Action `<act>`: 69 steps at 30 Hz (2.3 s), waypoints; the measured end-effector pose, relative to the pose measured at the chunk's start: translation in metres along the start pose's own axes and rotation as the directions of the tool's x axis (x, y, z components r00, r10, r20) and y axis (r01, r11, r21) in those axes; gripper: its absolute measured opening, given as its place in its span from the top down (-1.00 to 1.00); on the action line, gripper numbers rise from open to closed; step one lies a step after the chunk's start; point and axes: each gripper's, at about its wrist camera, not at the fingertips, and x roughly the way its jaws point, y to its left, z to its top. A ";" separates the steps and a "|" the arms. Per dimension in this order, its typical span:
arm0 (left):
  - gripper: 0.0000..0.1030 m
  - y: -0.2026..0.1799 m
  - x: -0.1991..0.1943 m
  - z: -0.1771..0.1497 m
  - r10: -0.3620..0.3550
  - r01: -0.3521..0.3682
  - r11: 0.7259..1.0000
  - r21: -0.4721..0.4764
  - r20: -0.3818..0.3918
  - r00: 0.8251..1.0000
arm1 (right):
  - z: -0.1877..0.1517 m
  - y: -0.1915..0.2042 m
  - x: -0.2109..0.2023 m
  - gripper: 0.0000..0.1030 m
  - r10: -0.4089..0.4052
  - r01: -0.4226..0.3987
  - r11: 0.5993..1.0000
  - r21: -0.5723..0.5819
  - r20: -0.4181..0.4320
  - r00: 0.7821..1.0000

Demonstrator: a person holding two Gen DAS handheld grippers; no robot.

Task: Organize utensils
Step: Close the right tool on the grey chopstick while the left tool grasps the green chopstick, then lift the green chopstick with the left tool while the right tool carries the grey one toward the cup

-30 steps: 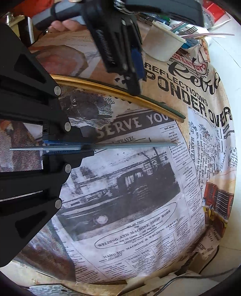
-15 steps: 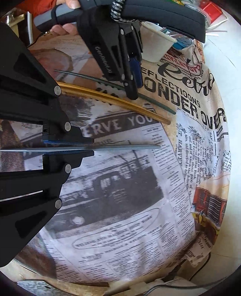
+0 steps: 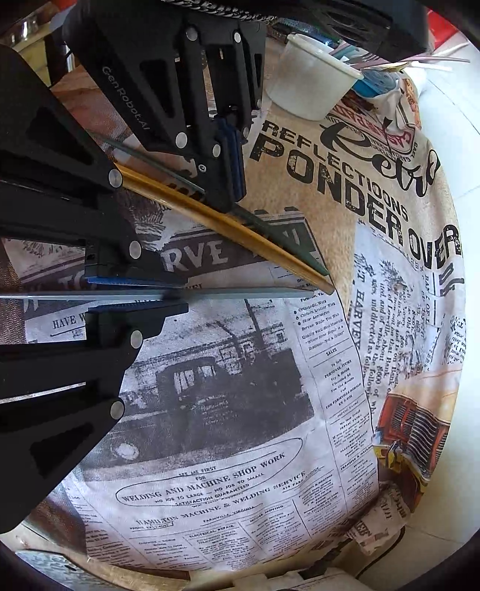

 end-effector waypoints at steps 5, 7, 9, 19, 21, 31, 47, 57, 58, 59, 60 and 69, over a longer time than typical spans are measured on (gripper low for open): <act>0.91 0.001 0.001 0.001 -0.001 0.001 1.000 -0.016 -0.012 1.000 | 0.000 0.001 0.001 0.88 0.000 0.000 1.000 -0.001 -0.003 1.000; 0.92 0.000 -0.001 0.003 0.003 -0.003 1.000 -0.004 -0.016 1.000 | 0.001 -0.002 0.000 0.89 0.011 -0.011 1.000 0.016 -0.008 1.000; 0.92 -0.001 0.001 0.008 0.010 -0.009 1.000 0.017 -0.020 1.000 | 0.000 -0.003 -0.001 0.89 0.028 -0.028 0.999 0.036 -0.006 1.000; 0.93 0.001 -0.022 -0.008 -0.001 0.001 1.000 -0.015 0.031 1.000 | -0.018 -0.006 -0.039 0.89 0.035 -0.042 0.996 0.079 0.088 0.996; 0.93 0.002 -0.034 -0.014 -0.004 0.005 1.000 -0.020 0.066 0.998 | -0.020 -0.006 -0.049 0.89 0.024 -0.034 0.996 0.085 0.114 0.993; 0.93 0.004 -0.094 -0.049 0.019 -0.009 0.999 -0.042 0.243 0.970 | -0.021 0.001 -0.088 0.89 0.010 -0.036 0.993 0.108 0.232 0.973; 0.93 0.040 -0.204 -0.075 0.114 -0.036 0.987 -0.160 0.515 0.850 | 0.008 0.051 -0.150 0.89 0.055 -0.068 0.998 0.016 0.412 0.909; 0.93 0.087 -0.267 -0.086 0.204 -0.053 0.967 -0.248 0.638 0.742 | 0.034 0.100 -0.173 0.89 0.109 -0.089 0.994 -0.063 0.499 0.859; 0.93 0.094 -0.272 -0.086 0.211 -0.052 0.965 -0.255 0.649 0.731 | 0.038 0.106 -0.175 0.89 0.113 -0.090 0.993 -0.071 0.509 0.853; 0.93 0.099 -0.277 -0.087 0.217 -0.051 0.964 -0.262 0.657 0.722 | 0.040 0.112 -0.176 0.89 0.115 -0.089 0.993 -0.076 0.517 0.848; 0.93 0.104 -0.282 -0.087 0.222 -0.050 0.962 -0.268 0.665 0.713 | 0.043 0.117 -0.177 0.89 0.118 -0.089 0.993 -0.081 0.524 0.843; 0.93 0.149 -0.299 -0.075 0.247 -0.029 0.954 -0.300 0.723 0.645 | 0.076 0.154 -0.166 0.89 0.123 -0.092 0.992 -0.083 0.561 0.818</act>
